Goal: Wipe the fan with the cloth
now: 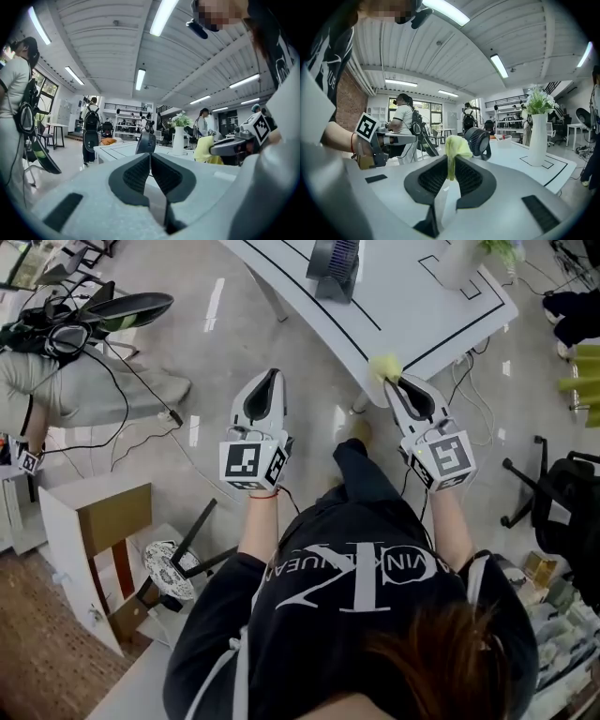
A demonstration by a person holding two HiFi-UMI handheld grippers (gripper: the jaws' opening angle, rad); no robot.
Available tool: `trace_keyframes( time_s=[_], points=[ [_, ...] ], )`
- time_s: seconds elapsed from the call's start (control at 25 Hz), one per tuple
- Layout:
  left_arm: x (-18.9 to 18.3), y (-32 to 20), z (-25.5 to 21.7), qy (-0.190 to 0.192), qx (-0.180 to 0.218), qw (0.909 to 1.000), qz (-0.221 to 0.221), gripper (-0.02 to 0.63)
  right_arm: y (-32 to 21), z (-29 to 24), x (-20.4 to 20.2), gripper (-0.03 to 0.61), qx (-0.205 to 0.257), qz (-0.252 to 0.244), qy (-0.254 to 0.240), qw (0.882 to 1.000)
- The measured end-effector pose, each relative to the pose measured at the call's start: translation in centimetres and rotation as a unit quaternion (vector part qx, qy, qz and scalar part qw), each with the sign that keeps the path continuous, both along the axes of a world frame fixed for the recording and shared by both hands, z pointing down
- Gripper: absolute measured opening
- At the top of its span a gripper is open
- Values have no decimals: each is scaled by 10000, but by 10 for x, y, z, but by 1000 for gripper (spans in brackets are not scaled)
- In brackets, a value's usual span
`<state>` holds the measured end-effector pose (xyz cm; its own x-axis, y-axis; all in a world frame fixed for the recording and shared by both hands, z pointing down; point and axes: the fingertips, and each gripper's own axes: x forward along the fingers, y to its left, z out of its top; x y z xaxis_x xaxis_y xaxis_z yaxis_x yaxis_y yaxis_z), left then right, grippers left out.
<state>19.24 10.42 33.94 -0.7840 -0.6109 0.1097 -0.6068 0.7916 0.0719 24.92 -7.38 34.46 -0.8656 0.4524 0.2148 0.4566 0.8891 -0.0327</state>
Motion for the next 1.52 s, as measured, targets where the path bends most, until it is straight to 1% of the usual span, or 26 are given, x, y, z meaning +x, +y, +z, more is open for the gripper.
trace_keyframes(
  time_s=[0.12, 0.24, 0.44, 0.6, 0.76, 1.04, 1.2, 1.4, 1.52],
  points=[
    [-30, -21, 10, 119, 46, 9999, 111, 27, -6, 4, -25, 44, 178, -133, 15, 9998],
    [-50, -45, 24, 268, 24, 9993, 264, 44, -14, 13, -43, 45, 340, -191, 81, 9992],
    [-79, -74, 39, 484, -49, 9980, 412, 78, -29, 27, -71, 46, 239, -166, 248, 9993],
    [-101, -83, 44, 631, -146, 9973, 350, 95, -31, 28, -94, 46, 128, -349, 293, 9989],
    [-121, -91, 49, 732, -262, 9965, 312, 132, -33, 24, -117, 46, 36, -450, 240, 9987],
    [-145, -111, 74, 872, -420, 9951, 196, 205, -44, 26, -145, 46, 150, -561, 152, 9982],
    [-158, -121, 79, 867, -515, 9948, 156, 253, -48, 27, -158, 46, 231, -556, 122, 9981],
    [-179, -127, 90, 901, -740, 9931, 92, 312, -45, 24, -180, 46, 339, -532, 37, 9980],
    [-188, -130, 93, 817, -888, 9926, 106, 316, -45, 20, -196, 46, 333, -513, -73, 9981]
  ],
)
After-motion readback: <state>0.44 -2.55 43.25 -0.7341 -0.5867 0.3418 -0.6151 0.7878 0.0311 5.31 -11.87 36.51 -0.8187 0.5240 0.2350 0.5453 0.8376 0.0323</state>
